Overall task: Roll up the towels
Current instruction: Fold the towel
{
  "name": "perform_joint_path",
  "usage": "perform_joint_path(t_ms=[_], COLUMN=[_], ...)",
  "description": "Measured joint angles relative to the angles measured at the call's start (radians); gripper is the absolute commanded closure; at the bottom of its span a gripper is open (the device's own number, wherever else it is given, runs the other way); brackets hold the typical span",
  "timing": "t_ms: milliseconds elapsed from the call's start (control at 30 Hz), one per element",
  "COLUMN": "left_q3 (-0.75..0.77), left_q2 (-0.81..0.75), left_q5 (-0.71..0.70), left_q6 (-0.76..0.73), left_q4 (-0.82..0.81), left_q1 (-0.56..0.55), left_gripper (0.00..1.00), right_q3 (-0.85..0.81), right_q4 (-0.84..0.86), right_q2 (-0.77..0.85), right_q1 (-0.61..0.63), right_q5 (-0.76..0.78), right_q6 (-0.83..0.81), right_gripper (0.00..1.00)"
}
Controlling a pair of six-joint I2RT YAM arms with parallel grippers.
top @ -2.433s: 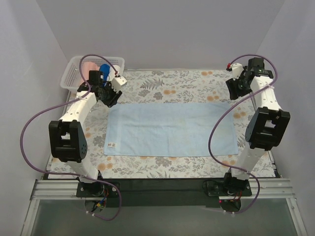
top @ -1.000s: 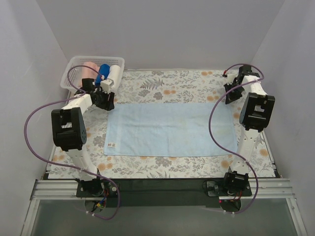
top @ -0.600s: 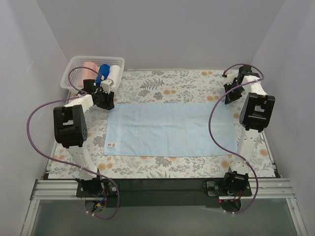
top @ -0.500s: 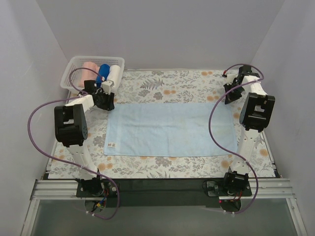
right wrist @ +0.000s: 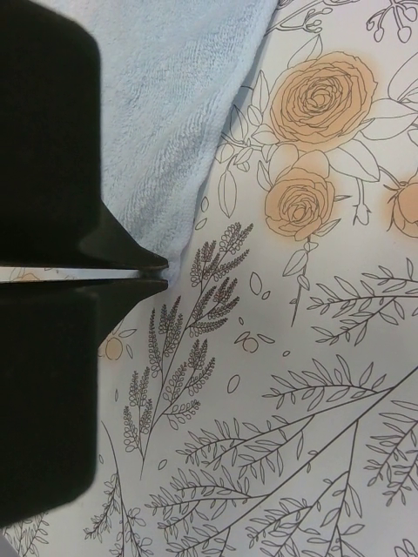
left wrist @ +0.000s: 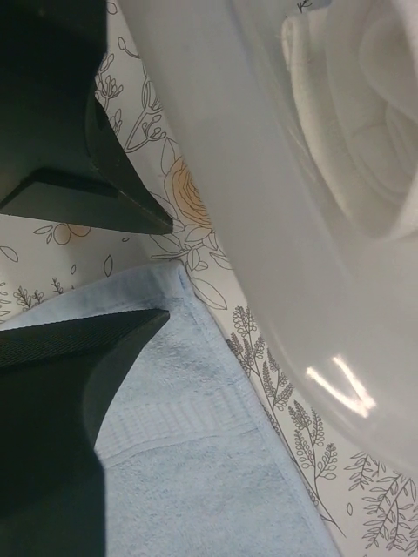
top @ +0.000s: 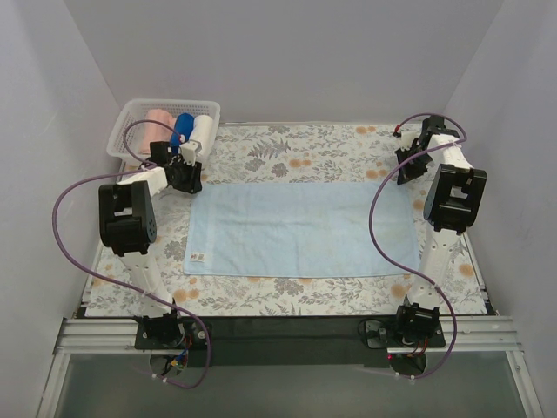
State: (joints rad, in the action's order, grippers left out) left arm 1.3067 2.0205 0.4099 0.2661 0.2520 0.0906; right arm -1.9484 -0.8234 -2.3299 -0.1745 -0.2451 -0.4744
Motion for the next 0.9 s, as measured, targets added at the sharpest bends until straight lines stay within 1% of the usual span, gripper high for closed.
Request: perform_joint_path(t_ms=[200,300,333,400,433,467,533,767,900], left_q3=[0.003,0.003,0.003,0.002,-0.001,-0.006,-0.014,-0.029,-0.02], left_q2=[0.005,0.005,0.005,0.006,0.006,0.005,0.005,-0.013,-0.023], left_q5=[0.004,0.009,0.014,0.036,0.053,0.071,0.107,0.13,0.127], left_q6=[0.008,0.007,0.007,0.001,-0.006,-0.012,-0.024,-0.054,-0.076], left_q4=[-0.008,-0.009,-0.009,-0.005,-0.005,-0.006,-0.007,0.011,0.043], left_q1=[0.0,0.001,0.002,0.002,0.002,0.002,0.002,0.011,0.046], left_gripper=[0.68,0.74,0.78,0.82,0.85,0.94,1.0,1.0,1.0], right_q3=[0.0,0.0,0.0,0.001,0.002,0.002,0.011,0.049,0.069], right_q4=[0.0,0.0,0.0,0.0,0.001,0.002,0.008,0.008,0.002], right_q2=[0.0,0.0,0.0,0.0,0.001,0.001,0.007,0.031,0.041], right_q1=[0.0,0.0,0.0,0.0,0.0,0.0,0.0,0.003,0.006], right_q5=[0.0,0.0,0.0,-0.001,-0.001,-0.001,-0.002,-0.027,-0.05], right_q6=[0.0,0.0,0.0,-0.001,-0.001,-0.002,-0.005,-0.023,-0.027], right_gripper=[0.99,0.99,0.99,0.99,0.99,0.99,0.99,0.99,0.99])
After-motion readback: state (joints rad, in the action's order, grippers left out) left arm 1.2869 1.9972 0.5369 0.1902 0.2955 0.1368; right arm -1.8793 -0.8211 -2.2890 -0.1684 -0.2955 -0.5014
